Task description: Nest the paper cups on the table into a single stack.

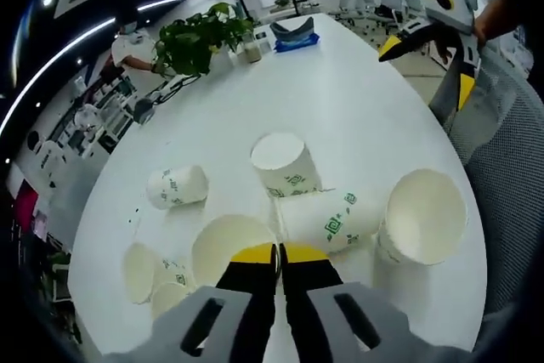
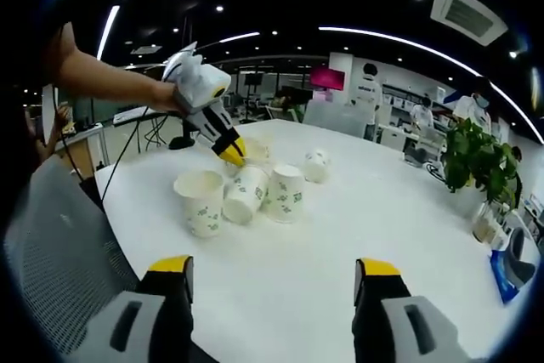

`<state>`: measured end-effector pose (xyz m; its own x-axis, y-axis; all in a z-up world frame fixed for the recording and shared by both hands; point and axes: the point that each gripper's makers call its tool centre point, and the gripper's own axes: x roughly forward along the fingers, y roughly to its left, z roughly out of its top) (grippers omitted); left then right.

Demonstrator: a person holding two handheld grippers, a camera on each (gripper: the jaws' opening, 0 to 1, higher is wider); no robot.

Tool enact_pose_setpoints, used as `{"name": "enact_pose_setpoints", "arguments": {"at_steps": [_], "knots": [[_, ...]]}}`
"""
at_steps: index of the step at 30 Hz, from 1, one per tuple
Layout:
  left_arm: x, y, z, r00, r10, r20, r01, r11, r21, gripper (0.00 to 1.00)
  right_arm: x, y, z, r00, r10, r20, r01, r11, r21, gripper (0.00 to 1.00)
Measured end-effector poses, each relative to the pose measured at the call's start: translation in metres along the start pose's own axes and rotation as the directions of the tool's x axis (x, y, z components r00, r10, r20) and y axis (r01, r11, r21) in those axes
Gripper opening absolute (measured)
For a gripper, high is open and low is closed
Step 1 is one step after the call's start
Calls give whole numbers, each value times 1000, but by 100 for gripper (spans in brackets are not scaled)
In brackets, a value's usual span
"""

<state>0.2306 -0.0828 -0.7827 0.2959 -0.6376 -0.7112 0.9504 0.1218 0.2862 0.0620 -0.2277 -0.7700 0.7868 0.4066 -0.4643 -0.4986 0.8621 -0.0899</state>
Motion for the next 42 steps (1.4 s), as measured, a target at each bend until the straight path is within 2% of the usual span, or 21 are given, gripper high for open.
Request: {"name": "enact_pose_setpoints", "arguments": {"at_steps": [6,13,20,27,31,36,42], "knots": [[-6,8,8,999,33,26,-33,999,-1,0,0,0,0,1000,2,1,-2,1000,0,78],[-21,7,19,998,36,47,-35,999,-6,0,0,1,2,1000,4,10,-4,1000,6,79],[-33,7,24,998,48,38,-47,999,-22,0,0,2,4,1000,10,23,-10,1000,15,81],[-57,9,44,995,75,71,-73,997,-37,0,0,3,8,999,14,43,-15,1000,24,85],[-69,8,49,994,81,69,-78,996,-39,0,0,4,9,999,16,46,-17,1000,23,87],[-88,-9,62,996,48,79,-45,998,-47,0,0,3,10,999,14,48,-15,1000,25,89],[-97,-30,68,997,-3,79,7,998,-56,0,0,3,9,999,16,41,-17,1000,23,88]]}}
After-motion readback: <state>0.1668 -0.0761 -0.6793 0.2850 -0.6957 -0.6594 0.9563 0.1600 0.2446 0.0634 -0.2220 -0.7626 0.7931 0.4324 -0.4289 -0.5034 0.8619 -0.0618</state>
